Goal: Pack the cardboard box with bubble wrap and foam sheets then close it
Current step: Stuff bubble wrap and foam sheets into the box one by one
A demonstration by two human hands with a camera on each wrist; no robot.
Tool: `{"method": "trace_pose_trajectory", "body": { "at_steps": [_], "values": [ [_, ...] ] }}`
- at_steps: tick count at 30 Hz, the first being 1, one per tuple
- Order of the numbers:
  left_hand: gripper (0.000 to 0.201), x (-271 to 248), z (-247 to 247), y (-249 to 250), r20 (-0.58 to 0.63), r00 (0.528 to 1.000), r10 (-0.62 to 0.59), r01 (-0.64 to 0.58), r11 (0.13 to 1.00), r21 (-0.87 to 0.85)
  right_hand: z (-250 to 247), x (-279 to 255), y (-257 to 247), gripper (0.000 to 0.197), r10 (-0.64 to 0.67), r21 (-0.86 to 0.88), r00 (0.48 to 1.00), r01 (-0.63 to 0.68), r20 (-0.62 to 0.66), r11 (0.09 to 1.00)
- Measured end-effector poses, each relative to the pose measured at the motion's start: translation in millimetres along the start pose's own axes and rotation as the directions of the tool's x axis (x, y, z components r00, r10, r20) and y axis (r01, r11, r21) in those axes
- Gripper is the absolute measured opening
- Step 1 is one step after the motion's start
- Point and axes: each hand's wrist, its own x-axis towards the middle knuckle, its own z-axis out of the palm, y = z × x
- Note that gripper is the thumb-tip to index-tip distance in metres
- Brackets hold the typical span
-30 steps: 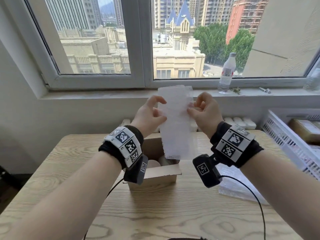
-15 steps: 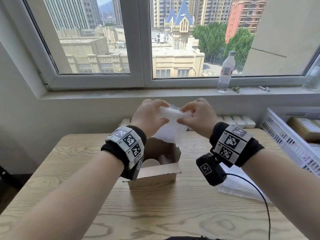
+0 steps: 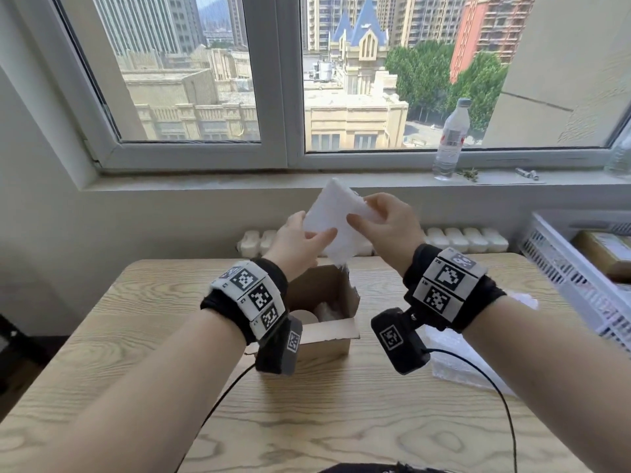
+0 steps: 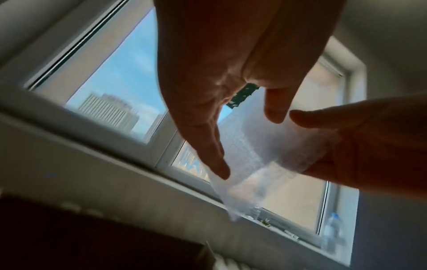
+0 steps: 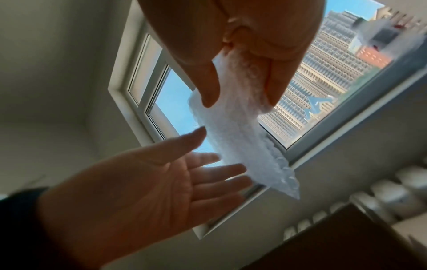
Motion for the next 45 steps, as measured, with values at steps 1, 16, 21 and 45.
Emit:
{"method": "trace_pose_trajectory", "body": {
  "at_steps": [1, 16, 21, 45],
  "values": [
    [0.055, -1, 2, 0, 0.064, 0.998, -0.027, 0.036, 0.988, -0.147, 3, -2, 0, 0.017, 0.017, 0.069, 0.999, -0.019, 0.032, 0.997],
    [0.065, 4, -27, -34, 0.163, 0.986, -0.019, 0.113, 0.798, -0.592, 35, 1, -5, 0.044, 0.239, 0.219, 0.896, -0.336, 0.374, 0.916],
    [0.068, 5, -46, -51, 0.106, 0.994, -0.035, 0.062, 0.961, -0.269, 53, 9, -5, 0.047, 0.221, 0.08, 0.895, -0.272, 0.388, 0.959],
    [0.031, -50, -30, -161, -0.038, 0.969, -0.245, 0.171, 0.549, 0.818, 174, 0, 38, 0.037, 0.44, -0.608, 0.499, 0.244, 0.747, 0.755]
  ]
}}
